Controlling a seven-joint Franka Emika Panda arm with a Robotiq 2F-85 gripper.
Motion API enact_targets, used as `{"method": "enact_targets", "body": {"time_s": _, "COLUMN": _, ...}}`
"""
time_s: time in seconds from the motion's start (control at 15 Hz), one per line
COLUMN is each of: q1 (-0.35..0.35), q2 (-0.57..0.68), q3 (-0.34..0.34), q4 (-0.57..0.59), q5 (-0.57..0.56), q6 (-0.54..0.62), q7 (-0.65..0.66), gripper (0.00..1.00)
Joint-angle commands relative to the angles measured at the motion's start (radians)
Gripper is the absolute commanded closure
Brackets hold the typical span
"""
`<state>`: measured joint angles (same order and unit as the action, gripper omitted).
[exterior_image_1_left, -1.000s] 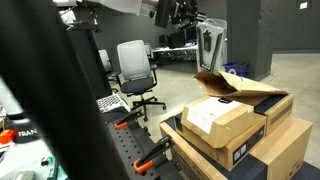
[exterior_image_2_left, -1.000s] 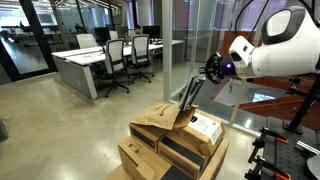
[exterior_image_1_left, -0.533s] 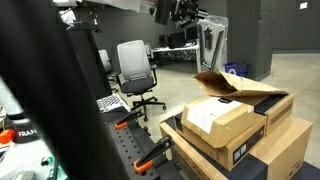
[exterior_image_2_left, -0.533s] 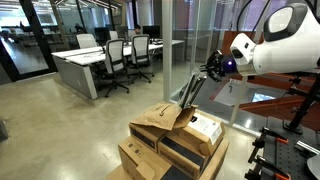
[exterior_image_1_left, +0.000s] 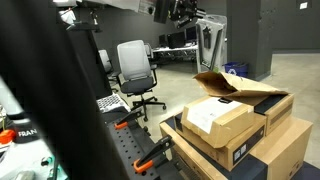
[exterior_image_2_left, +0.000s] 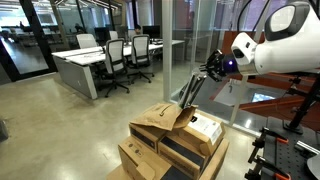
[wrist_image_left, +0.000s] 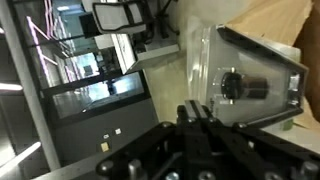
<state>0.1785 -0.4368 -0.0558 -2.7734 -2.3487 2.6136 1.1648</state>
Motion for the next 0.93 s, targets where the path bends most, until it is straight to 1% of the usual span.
{"method": "enact_targets", "body": {"time_s": 0.0, "q1": -0.005, "q2": 0.005, "q3": 0.030, "q4": -0.001, "q5": -0.003, "q6": -0.017, "q7": 0.007, "gripper": 1.00}}
{"method": "enact_targets", "body": {"time_s": 0.47, "q1": 0.001, "q2": 0.021, "q3": 0.057, "q4": -0.003, "q5": 0.003, "q6": -0.038, "q7": 0.016, "gripper": 1.00}}
{"method": "enact_targets", "body": {"time_s": 0.87, "q1": 0.000, "q2": 0.031, "q3": 0.062, "q4": -0.003, "q5": 0.008, "q6": -0.049, "q7": 0.024, "gripper": 1.00}}
